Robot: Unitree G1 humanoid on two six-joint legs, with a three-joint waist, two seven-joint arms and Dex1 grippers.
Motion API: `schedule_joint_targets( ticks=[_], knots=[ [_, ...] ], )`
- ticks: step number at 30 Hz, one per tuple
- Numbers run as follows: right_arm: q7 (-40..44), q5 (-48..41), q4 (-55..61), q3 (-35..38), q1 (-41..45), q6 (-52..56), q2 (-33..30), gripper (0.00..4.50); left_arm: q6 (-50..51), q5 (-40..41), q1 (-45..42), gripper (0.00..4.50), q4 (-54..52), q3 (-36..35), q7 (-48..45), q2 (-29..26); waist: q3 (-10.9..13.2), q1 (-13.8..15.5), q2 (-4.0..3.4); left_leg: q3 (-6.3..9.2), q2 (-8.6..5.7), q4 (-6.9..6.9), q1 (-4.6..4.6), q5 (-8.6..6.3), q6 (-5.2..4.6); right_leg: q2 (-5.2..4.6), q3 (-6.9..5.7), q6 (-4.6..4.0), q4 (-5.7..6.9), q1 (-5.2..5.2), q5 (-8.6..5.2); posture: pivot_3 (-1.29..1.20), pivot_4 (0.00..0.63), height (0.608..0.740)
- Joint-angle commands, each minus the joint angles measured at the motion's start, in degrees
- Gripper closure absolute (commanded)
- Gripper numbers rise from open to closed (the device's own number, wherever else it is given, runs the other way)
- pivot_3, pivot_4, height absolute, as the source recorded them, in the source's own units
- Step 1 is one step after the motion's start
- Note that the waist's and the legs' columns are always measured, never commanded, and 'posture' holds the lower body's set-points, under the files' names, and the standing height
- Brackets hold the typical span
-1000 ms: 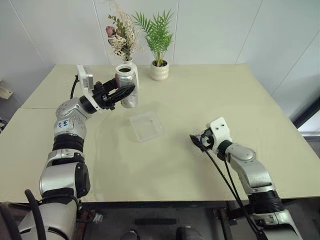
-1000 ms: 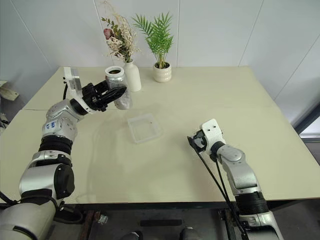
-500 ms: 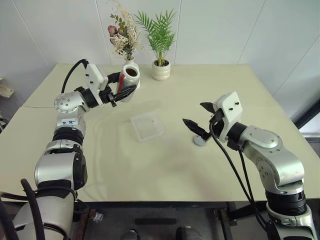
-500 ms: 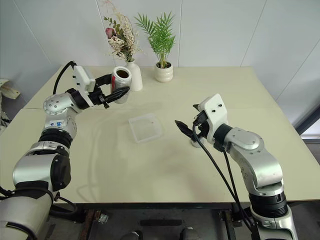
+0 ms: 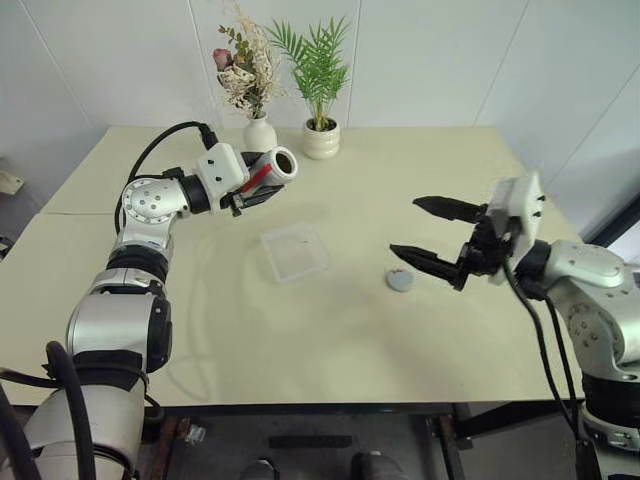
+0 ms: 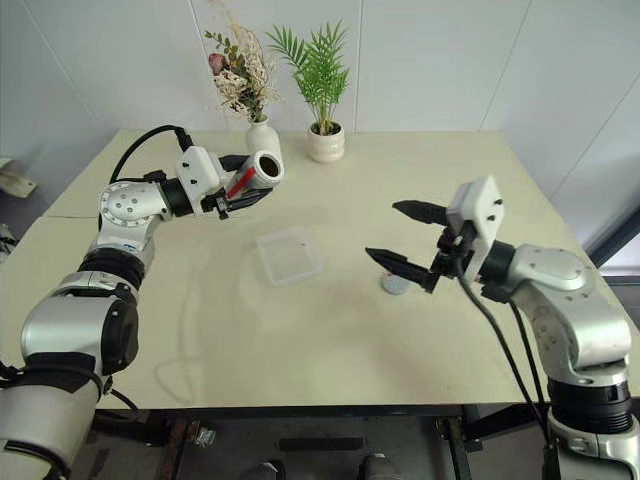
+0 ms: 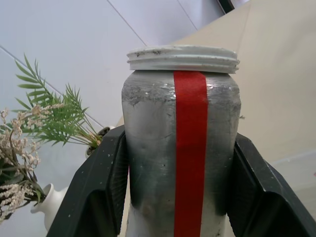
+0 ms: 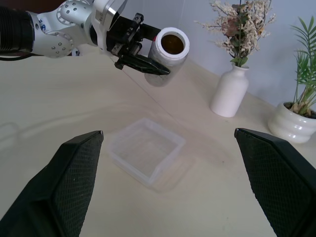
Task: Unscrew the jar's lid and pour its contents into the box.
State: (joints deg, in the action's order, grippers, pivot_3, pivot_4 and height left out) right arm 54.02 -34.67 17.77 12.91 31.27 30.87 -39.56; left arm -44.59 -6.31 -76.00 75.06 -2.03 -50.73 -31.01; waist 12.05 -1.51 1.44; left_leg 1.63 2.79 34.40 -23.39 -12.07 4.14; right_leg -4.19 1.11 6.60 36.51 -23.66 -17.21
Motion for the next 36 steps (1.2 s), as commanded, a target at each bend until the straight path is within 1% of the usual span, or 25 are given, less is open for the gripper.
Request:
schedule_joint_targets(
  ticks=[1,4,8,15,19,23,32,36],
  knots=[
    [1.4,-5.39,2.44,2.94,0.03,0.84,-1.07,0.0,-1.35,-1.99,-2.75,2.32,-0.23,0.95,2.77,-0.55,0.0,-0.06,0.0,-0.01,0.0,0.0,0.0,0.0,0.0,0.0,0.01,0.0,0.0,0.0,0.0,0.0,0.15,0.74],
    [0.39,-8.45,4.75,3.16,-1.54,2.14,-0.33,0.0,-1.88,-3.69,-3.48,2.32,-0.06,2.09,4.29,-0.71,0.0,-0.05,0.0,-0.02,0.0,-0.01,0.01,0.0,0.0,0.0,0.02,0.0,0.01,-0.01,0.0,0.0,0.15,0.74],
    [-0.43,-9.91,7.1,2.14,-3.92,2.29,-0.35,0.0,-2.48,-5.15,-4.24,2.32,0.16,3.11,5.5,-0.68,0.01,0.09,0.02,-0.02,0.0,0.07,-0.01,0.0,0.0,0.0,0.03,0.03,0.02,0.0,0.02,0.0,0.15,0.74],
    [-4.65,-7.95,8.08,0.27,-4.85,0.79,1.19,0.0,-3.36,-8.97,-4.25,2.32,0.7,5.87,8.5,-0.43,0.01,-0.06,0.02,-0.09,-0.01,0.17,0.01,-0.01,-0.01,0.0,0.12,0.05,0.11,0.0,0.06,0.0,0.15,0.74],
    [-6.21,-8.67,9.28,0.31,-5.96,1.08,1.31,0.0,-4.27,-14.32,-4.54,2.32,0.86,9.76,13.87,-1.4,0.01,0.06,0.02,-0.11,-0.01,0.18,0.0,-0.01,-0.02,0.0,0.14,0.05,0.09,0.0,0.06,0.0,0.15,0.74],
    [-7.87,-8.98,10.19,0.66,-6.85,1.45,0.96,0.0,-7.25,-20.87,-4.97,2.32,0.74,15.07,21.09,-3.12,0.02,0.02,0.03,-0.16,-0.01,0.19,0.01,-0.03,-0.04,0.0,0.2,0.08,0.07,0.0,0.07,0.0,0.15,0.74],
    [-9.77,-9.17,11.63,0.62,-8.59,1.67,0.48,0.0,-10.96,-29.07,-5.43,2.32,1.27,22.23,30.53,-5.12,0.02,0.05,0.04,-0.47,-0.01,0.2,0.08,-0.09,-0.11,0.0,0.51,0.18,0.04,-0.02,0.12,0.0,0.15,0.74],
    [-10.21,-9.14,11.41,0.36,-8.51,1.7,0.53,0.0,-12.41,-35.73,-6.92,2.32,0.99,27.89,37.91,-6.23,0.09,0.02,0.16,-0.6,-0.02,0.31,0.08,-0.16,-0.17,0.01,0.67,0.26,0.0,-0.03,0.17,0.0,0.15,0.74]
  ],
)
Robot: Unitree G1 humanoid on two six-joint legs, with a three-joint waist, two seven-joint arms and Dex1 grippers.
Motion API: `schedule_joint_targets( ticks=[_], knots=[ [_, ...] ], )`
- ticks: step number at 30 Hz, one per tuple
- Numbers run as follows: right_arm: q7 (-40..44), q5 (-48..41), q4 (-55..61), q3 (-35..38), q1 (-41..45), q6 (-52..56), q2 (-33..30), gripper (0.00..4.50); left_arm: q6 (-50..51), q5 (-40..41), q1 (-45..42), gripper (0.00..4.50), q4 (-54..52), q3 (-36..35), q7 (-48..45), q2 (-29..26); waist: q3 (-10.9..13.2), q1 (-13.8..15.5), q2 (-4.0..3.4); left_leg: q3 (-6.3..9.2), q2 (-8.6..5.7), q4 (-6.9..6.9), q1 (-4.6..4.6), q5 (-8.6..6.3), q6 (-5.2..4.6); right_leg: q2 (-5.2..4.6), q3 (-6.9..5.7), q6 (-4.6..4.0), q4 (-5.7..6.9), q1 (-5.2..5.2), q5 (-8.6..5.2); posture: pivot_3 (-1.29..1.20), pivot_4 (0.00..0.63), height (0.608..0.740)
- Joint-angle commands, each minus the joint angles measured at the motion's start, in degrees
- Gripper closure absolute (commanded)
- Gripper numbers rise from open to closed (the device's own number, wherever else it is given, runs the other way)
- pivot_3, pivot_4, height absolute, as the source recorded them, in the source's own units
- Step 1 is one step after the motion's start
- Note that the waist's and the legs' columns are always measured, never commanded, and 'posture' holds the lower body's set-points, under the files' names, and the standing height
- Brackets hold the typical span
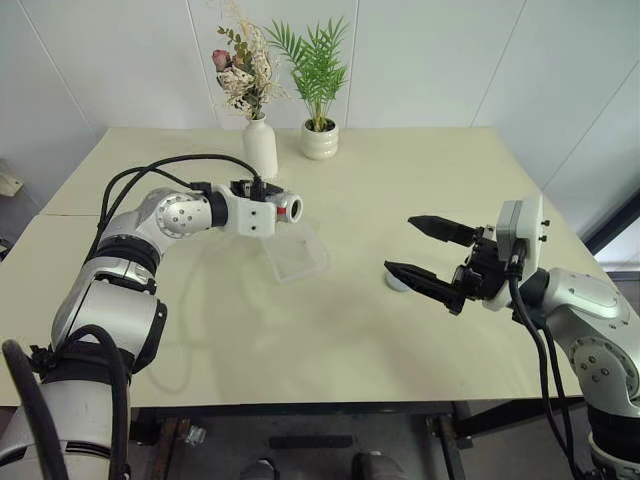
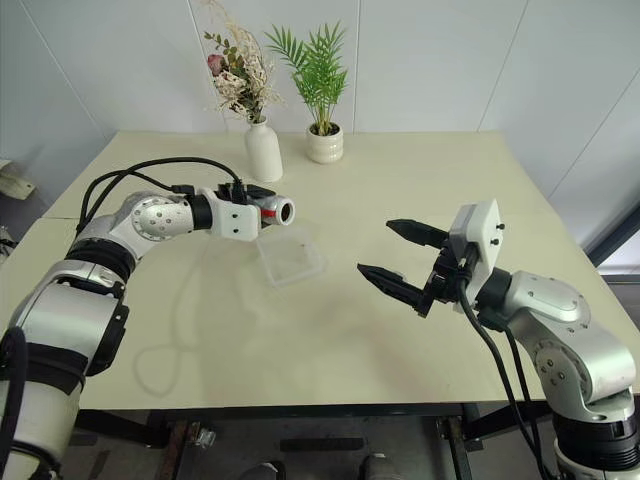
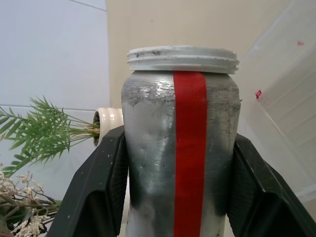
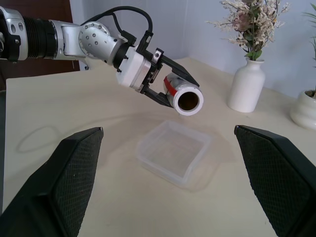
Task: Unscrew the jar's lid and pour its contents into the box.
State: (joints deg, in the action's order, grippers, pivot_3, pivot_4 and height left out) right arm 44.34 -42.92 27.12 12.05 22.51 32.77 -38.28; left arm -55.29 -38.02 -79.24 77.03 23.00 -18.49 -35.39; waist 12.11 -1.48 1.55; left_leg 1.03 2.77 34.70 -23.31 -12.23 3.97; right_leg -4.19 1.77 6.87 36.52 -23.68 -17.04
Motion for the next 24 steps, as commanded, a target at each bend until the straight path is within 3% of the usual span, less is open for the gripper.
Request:
schedule_joint_targets(
  ticks=[1,5,16,24],
  knots=[
    [-0.53,-0.83,1.98,1.13,0.27,-0.24,-0.78,0.0,-2.18,-5.8,-4.13,2.32,-0.99,4.45,7.41,-2.09,0.04,-0.03,0.07,-0.01,0.0,0.01,0.0,-0.01,0.0,0.0,0.02,0.01,-0.01,0.0,0.01,0.0,0.15,0.74],
    [-0.28,-0.63,1.52,0.96,0.47,-0.29,-1.04,0.0,-2.18,-10.78,-6.0,2.32,-0.67,8.98,15.0,-2.3,0.05,0.07,0.09,-0.06,0.0,0.02,0.0,-0.06,-0.01,0.0,0.08,0.02,-0.05,0.0,0.01,0.0,0.15,0.74],
    [0.52,-0.31,-0.04,0.68,1.93,-0.42,-2.44,0.0,3.59,-41.04,-15.68,2.32,-1.16,36.97,56.14,-1.34,0.12,0.03,0.21,-0.22,0.0,0.38,-0.09,-0.48,-0.16,0.0,0.26,0.17,-0.14,0.0,-0.03,0.0,0.15,0.74],
    [1.23,0.11,-1.03,0.34,2.92,-0.51,-2.93,0.0,7.98,-49.3,-20.17,2.32,0.39,46.39,70.97,0.43,0.17,0.21,0.3,-0.27,0.0,0.41,-0.23,-0.64,-0.25,0.0,0.27,0.25,-0.35,-0.04,-0.07,0.0,0.15,0.74]
  ],
)
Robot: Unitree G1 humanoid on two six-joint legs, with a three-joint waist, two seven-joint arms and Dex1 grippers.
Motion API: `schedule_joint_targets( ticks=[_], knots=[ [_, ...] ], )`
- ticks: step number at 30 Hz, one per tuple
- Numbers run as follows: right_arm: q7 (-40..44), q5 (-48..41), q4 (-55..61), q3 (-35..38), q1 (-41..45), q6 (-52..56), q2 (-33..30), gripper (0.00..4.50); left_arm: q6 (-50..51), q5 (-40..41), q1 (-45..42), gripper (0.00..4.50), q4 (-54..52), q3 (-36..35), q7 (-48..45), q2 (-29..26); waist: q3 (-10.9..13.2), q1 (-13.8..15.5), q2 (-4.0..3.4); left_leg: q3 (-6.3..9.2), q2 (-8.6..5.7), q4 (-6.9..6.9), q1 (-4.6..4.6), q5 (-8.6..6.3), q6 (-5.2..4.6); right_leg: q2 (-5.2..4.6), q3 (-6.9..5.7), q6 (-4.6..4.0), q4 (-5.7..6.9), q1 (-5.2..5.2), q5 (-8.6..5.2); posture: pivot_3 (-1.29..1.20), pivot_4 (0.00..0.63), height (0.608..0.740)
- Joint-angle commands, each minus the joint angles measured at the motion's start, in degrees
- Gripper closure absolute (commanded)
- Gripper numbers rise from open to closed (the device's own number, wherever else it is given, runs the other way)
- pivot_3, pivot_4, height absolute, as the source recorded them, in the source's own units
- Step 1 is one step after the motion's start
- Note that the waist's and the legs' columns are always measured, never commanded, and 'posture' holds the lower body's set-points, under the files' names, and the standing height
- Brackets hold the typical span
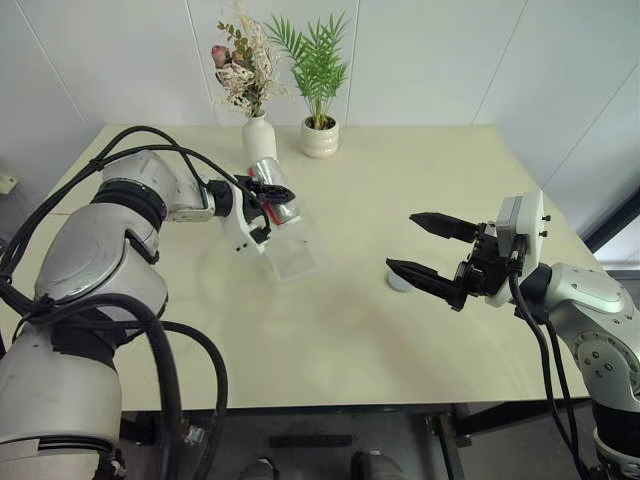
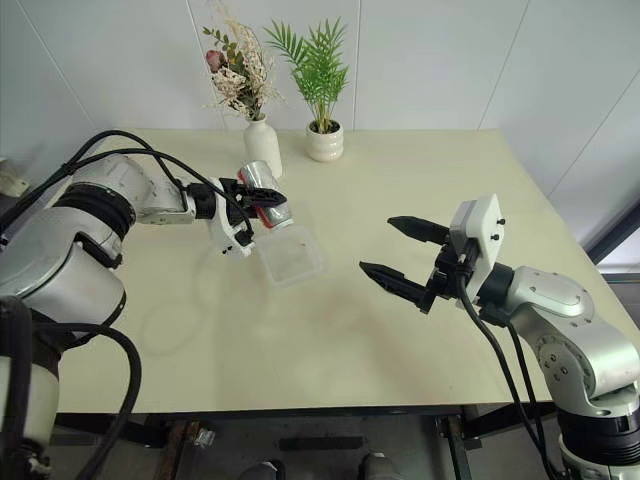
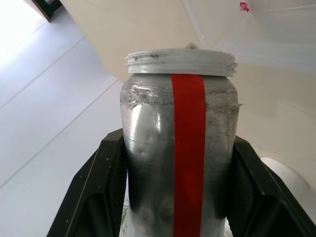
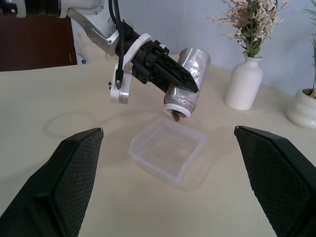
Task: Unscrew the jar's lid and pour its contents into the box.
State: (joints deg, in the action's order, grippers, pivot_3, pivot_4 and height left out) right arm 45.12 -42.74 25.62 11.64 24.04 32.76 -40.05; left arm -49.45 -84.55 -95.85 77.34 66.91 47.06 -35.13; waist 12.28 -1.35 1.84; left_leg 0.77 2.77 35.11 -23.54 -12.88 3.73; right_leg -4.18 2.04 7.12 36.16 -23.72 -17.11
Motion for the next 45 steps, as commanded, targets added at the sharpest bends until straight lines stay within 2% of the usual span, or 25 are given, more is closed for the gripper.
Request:
schedule_joint_targets(
  ticks=[1,8,12,13,16,18,21,24,26,30,35,40,45],
  knots=[
    [0.55,0.03,0.3,0.69,1.55,-0.55,-1.19,0.0,3.41,-4.22,-4.01,2.32,0.04,4.02,7.42,0.5,0.01,0.11,0.02,0.0,0.0,0.0,-0.02,-0.01,-0.01,0.0,0.0,0.02,-0.04,-0.01,0.01,0.0,0.15,0.74],
    [1.03,0.18,-0.31,0.66,1.98,-0.57,-1.49,0.0,6.5,-8.15,-5.58,2.32,0.36,9.42,15.44,1.45,0.01,0.48,0.02,-0.04,0.0,0.01,-0.04,-0.09,0.0,0.0,0.01,0.05,-0.1,-0.01,0.0,0.0,0.15,0.74],
    [1.27,0.49,-0.72,0.58,2.2,-0.69,-1.58,0.0,3.19,-3.54,-5.37,2.32,1.22,5.89,13.13,0.88,0.01,1.22,0.02,-0.06,0.0,0.03,-0.03,-0.09,0.0,0.0,0.01,0.05,-0.09,-0.01,0.0,0.0,0.15,0.74],
    [1.26,0.56,-0.73,0.56,2.25,-0.66,-1.58,0.0,1.17,0.02,-4.85,2.32,1.58,2.68,11.11,0.49,0.01,1.4,0.02,-0.06,0.0,0.04,-0.03,-0.09,0.01,0.0,0.02,0.05,-0.08,-0.01,0.0,0.0,0.15,0.74],
    [1.11,0.96,-0.83,0.61,2.49,-0.67,-1.45,0.0,-6.24,18.83,-1.09,2.32,3.84,-14.18,-5.59,-0.83,0.01,1.64,0.02,-0.09,0.0,0.09,-0.06,-0.09,0.02,-0.01,0.02,0.06,-0.1,-0.02,0.01,0.0,0.15,0.74],
    [1.05,1.14,-0.75,0.6,2.51,-0.62,-1.39,0.0,-6.84,35.19,3.3,2.32,4.96,-29.31,-24.26,-0.66,-0.01,1.7,-0.02,-0.13,0.0,0.12,-0.03,-0.08,0.08,-0.03,0.03,0.05,-0.1,0.01,0.01,0.0,0.15,0.74],
    [0.88,1.06,-0.48,0.61,2.45,-0.38,-1.27,0.0,-5.43,49.75,7.61,2.32,3.51,-42.84,-43.64,0.13,-0.01,1.5,-0.01,-0.19,0.0,0.18,0.01,0.02,0.25,-0.03,0.06,0.05,0.0,0.01,0.01,0.0,0.15,0.74],
    [1.83,0.91,-0.62,0.48,2.29,-0.54,-1.53,0.0,1.17,67.82,13.08,2.32,1.77,-58.88,-64.39,2.61,-0.01,1.42,-0.01,-0.21,0.0,0.31,0.02,0.02,0.24,-0.03,0.07,0.05,0.15,0.01,0.01,0.0,0.15,0.74],
    [3.17,0.85,-1.07,0.59,2.32,-0.99,-1.95,0.0,5.3,74.95,15.31,2.32,0.55,-65.72,-72.45,3.74,-0.01,1.27,-0.01,-0.2,0.0,0.47,0.02,-0.01,0.18,-0.03,0.08,0.05,0.32,0.01,0.01,0.0,0.15,0.74],
    [5.76,1.13,-2.9,0.66,3.5,-1.59,-3.12,0.0,14.46,85.82,19.09,2.32,-1.2,-76.41,-80.2,5.44,-0.01,1.15,-0.01,-0.2,0.0,0.82,0.05,-0.15,-0.05,-0.02,0.13,0.05,0.64,0.03,0.01,0.0,0.15,0.74],
    [6.66,1.8,-4.61,0.29,5.26,-1.84,-3.35,0.0,22.66,96.06,24.52,2.32,-3.12,-86.49,-85.03,7.1,-0.01,0.88,-0.01,-0.2,0.01,0.99,0.32,-0.13,-0.09,-0.01,0.21,0.0,0.95,0.23,0.08,0.0,0.15,0.74],
    [7.2,1.77,-4.68,0.14,6.16,-1.45,-3.37,0.0,25.61,101.07,32.04,2.32,-5.85,-90.48,-91.57,8.75,-0.01,0.96,-0.02,-0.19,0.0,1.02,0.32,-0.05,-0.12,0.0,0.23,-0.01,0.96,0.23,0.2,0.0,0.15,0.74],
    [7.8,2.02,-5.42,-0.09,7.02,-1.2,-3.39,0.0,26.6,102.69,37.39,2.32,-7.18,-91.25,-95.17,10.46,-0.01,1.14,-0.01,-0.18,0.0,1.02,0.3,-0.05,-0.12,0.0,0.23,-0.01,0.95,0.22,0.21,0.0,0.15,0.74]
  ],
)
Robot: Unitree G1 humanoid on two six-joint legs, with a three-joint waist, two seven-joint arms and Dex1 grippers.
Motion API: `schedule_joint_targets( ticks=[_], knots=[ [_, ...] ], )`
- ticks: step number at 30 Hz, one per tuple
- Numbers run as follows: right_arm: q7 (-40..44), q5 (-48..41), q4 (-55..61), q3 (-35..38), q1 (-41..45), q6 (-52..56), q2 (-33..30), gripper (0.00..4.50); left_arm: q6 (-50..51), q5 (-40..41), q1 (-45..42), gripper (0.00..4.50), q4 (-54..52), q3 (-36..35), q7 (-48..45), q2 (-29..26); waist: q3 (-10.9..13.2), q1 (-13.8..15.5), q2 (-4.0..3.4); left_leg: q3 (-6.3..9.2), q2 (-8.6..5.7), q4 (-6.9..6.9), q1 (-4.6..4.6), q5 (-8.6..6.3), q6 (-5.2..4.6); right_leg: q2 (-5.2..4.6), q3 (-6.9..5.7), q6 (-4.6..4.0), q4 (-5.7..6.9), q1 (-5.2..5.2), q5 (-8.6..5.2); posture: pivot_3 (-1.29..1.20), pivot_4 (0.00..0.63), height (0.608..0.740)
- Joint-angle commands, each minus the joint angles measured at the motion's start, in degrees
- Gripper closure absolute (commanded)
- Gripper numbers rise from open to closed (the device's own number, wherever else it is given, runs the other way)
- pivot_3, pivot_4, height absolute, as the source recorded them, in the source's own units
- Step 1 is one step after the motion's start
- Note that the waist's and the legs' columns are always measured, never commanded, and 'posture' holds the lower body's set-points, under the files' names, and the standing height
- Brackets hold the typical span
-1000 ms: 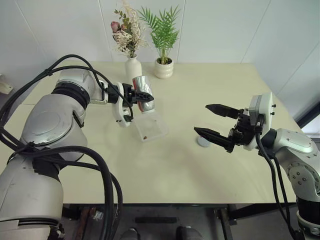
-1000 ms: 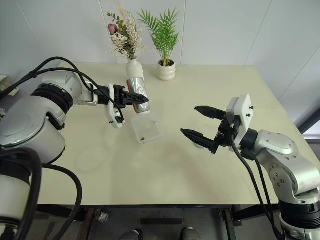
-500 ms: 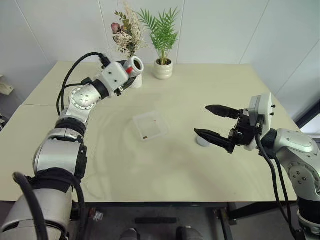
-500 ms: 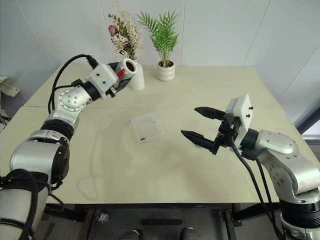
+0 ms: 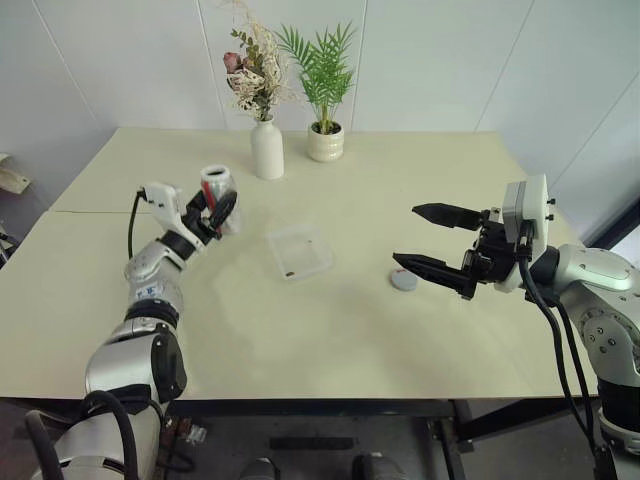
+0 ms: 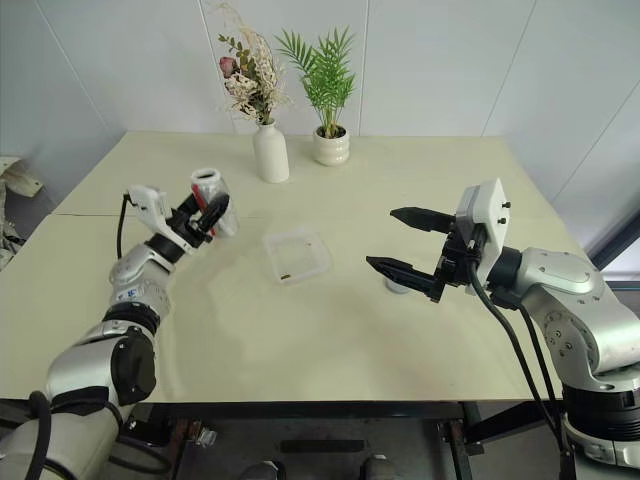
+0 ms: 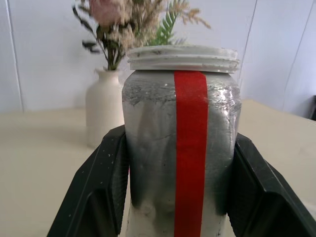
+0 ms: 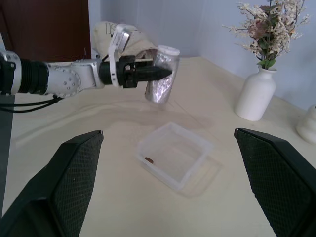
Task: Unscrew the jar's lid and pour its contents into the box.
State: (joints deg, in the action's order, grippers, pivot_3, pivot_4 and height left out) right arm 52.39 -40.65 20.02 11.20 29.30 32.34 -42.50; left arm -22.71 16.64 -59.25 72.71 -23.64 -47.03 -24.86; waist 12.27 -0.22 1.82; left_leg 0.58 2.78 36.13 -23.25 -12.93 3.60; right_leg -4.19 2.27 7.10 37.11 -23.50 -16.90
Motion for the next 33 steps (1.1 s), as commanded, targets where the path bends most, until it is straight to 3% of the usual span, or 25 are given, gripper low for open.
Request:
schedule_joint_targets(
  ticks=[1,9,24,33],
  knots=[
    [0.6,0.01,-0.07,0.26,2.07,-0.75,-0.9,0.0,-0.05,1.3,1.53,2.32,-2.36,-0.68,-0.63,0.3,0.0,-0.03,0.0,0.0,0.0,0.0,-0.01,0.0,0.0,0.0,0.0,0.0,-0.01,0.0,0.0,0.0,0.15,0.74],
    [1.01,0.25,-0.42,0.09,2.99,-0.19,-1.39,0.0,-2.62,-2.22,4.9,2.32,-1.21,1.69,2.53,-0.51,0.0,-0.04,0.0,0.0,0.0,-0.03,0.01,0.0,-0.01,0.0,0.02,0.0,-0.04,0.0,0.01,0.0,0.15,0.74],
    [1.36,-0.67,0.12,0.81,2.37,0.39,-3.22,0.0,-3.06,-4.45,9.28,2.32,-0.49,3.99,-0.2,-2.57,-0.02,-0.24,-0.02,0.0,0.0,-0.05,0.03,-0.01,-0.01,0.0,0.02,-0.02,-0.09,0.01,0.02,0.0,0.15,0.74],
    [3.05,-0.63,-0.34,0.35,2.3,0.25,-4.09,0.0,-0.91,-5.11,11.53,2.32,-1.28,5.13,-1.24,-5.16,-0.11,-1.78,-0.15,-0.02,0.01,-0.08,0.15,-0.01,-0.02,0.0,0.06,-0.06,-0.07,0.06,0.05,0.0,0.15,0.74]
  ],
)
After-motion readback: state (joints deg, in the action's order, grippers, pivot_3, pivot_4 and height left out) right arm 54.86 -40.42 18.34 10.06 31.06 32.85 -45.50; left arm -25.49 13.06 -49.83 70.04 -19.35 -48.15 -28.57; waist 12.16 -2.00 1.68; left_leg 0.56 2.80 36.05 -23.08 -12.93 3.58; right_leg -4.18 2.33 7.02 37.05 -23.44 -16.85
